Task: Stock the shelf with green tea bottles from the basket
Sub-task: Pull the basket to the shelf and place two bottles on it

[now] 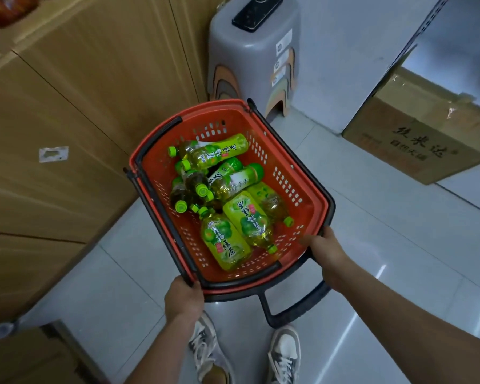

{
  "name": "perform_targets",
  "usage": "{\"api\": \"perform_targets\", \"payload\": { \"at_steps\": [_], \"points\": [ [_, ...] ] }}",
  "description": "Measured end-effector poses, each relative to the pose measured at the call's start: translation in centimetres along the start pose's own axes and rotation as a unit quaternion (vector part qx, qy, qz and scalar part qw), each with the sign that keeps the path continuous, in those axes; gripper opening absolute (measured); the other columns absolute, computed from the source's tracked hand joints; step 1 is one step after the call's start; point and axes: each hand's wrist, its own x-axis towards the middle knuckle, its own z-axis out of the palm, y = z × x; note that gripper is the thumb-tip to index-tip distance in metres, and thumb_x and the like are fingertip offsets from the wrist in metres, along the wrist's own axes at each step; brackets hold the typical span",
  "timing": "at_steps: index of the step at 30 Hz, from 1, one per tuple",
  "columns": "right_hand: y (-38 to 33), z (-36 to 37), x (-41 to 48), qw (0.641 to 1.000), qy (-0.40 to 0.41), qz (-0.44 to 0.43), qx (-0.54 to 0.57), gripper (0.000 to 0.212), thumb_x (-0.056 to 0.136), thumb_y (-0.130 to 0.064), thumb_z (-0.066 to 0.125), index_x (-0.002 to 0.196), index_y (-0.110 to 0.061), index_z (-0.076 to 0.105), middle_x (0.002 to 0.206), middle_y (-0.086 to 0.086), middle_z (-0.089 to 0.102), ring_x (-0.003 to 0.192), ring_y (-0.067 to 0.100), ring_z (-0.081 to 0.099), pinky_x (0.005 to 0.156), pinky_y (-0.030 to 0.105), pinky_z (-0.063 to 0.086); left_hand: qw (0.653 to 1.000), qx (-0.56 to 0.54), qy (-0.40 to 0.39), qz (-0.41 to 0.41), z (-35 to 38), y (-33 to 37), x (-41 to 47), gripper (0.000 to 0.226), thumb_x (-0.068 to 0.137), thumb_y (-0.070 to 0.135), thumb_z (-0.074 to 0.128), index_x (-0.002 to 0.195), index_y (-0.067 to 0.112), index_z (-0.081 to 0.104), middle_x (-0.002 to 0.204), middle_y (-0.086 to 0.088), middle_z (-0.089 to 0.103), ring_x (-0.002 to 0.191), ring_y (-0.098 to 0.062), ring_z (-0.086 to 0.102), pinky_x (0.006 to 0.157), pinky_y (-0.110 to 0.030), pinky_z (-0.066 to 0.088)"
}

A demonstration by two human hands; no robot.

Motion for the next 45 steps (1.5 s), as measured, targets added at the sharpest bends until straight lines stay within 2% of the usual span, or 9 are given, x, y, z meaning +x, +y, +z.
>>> {"api": "perform_targets", "payload": {
  "at_steps": [5,10,15,18,21,27,36,42,45],
  "points": [
    [-1.7,-1.2,-0.1,0.999,0.003,-0.044,-0.007,0.052,0.084,0.005,0.059,0.124,-0.022,0.038,0.115,0.007,0.060,0.103,0.026,0.060,0.091,0.041,0.052,0.999,0.036,-0.009,0.008,1.1,1.1,-1.4,0.025,0.094,0.018,0.053,0.110,0.001,0.058,0.113,-0.020,0.065,0.104,-0.037,0.061,0.085,-0.038,0.049],
    [-4.7,-2.2,-0.5,0.991,0.018,-0.088,-0.102,0.061,0.088,-0.002,0.059,0.142,-0.018,0.034,0.120,0.005,0.056,0.097,0.021,0.055,0.086,0.036,0.047,0.990,0.091,-0.093,0.049,2.7,2.5,-3.4,0.028,0.092,0.025,0.049,0.110,0.006,0.058,0.114,-0.015,0.065,0.105,-0.034,0.061,0.087,-0.038,0.050],
    [-6.3,-0.5,-0.9,0.962,0.040,-0.142,-0.229,0.066,0.091,-0.013,0.057,0.147,-0.029,0.027,0.110,0.003,0.058,0.086,0.026,0.064,0.079,0.040,0.054,0.928,0.284,-0.220,0.102,-0.4,3.9,-2.9,0.030,0.086,0.032,0.044,0.106,0.017,0.061,0.108,-0.004,0.068,0.098,-0.027,0.065,0.085,-0.037,0.053],
    [-6.8,3.3,-1.0,0.952,0.004,-0.173,-0.253,0.070,0.089,-0.007,0.058,0.148,-0.029,0.027,0.119,0.002,0.056,0.082,0.023,0.065,0.074,0.039,0.057,0.911,0.326,-0.169,0.186,-3.4,5.9,-0.9,0.024,0.085,0.021,0.043,0.096,0.016,0.064,0.104,-0.005,0.069,0.097,-0.029,0.064,0.083,-0.038,0.053],
    [-6.5,8.0,-0.6,0.949,-0.029,-0.182,-0.256,0.068,0.089,-0.007,0.061,0.147,-0.026,0.030,0.139,0.010,0.049,0.081,0.021,0.063,0.071,0.046,0.059,0.934,0.196,-0.096,0.284,-5.8,8.9,2.2,0.028,0.087,0.014,0.046,0.103,0.023,0.067,0.109,0.001,0.068,0.103,-0.022,0.062,0.087,-0.037,0.052],
    [-7.1,17.4,2.2,0.962,-0.031,-0.138,-0.235,0.066,0.090,-0.012,0.063,0.146,-0.027,0.032,0.139,0.010,0.049,0.084,0.017,0.062,0.065,0.034,0.056,0.868,0.255,-0.065,0.422,-9.9,12.9,11.8,0.048,0.087,0.013,0.055,0.135,0.017,0.048,0.135,-0.003,0.047,0.125,-0.023,0.039,0.104,-0.035,0.040],
    [-7.1,25.9,6.8,0.957,0.025,-0.061,-0.282,0.073,0.085,-0.016,0.067,0.147,-0.025,0.030,0.138,0.015,0.049,0.112,0.032,0.059,0.098,0.041,0.050,0.862,0.222,-0.157,0.428,-11.6,15.6,21.2,0.051,0.094,0.021,0.051,0.143,0.020,0.036,0.133,-0.001,0.053,0.122,-0.021,0.050,0.097,-0.036,0.045],
    [-6.3,26.2,9.6,0.964,0.092,-0.042,-0.247,0.063,0.081,-0.018,0.074,0.138,-0.019,0.047,0.134,0.015,0.050,0.115,0.031,0.057,0.103,0.042,0.046,0.898,0.163,-0.267,0.308,-8.7,19.1,23.0,0.063,0.097,0.037,0.047,0.149,0.020,0.017,0.145,-0.006,0.044,0.127,-0.026,0.047,0.104,-0.042,0.040],
    [-6.4,25.9,10.2,0.960,0.099,-0.048,-0.256,0.060,0.079,-0.021,0.077,0.134,-0.015,0.054,0.129,0.014,0.060,0.108,0.029,0.062,0.099,0.037,0.048,0.920,0.138,-0.229,0.286,-7.1,19.9,23.3,0.064,0.093,0.033,0.056,0.146,0.018,0.023,0.138,-0.007,0.050,0.123,-0.026,0.051,0.102,-0.041,0.044]
  ]
}}
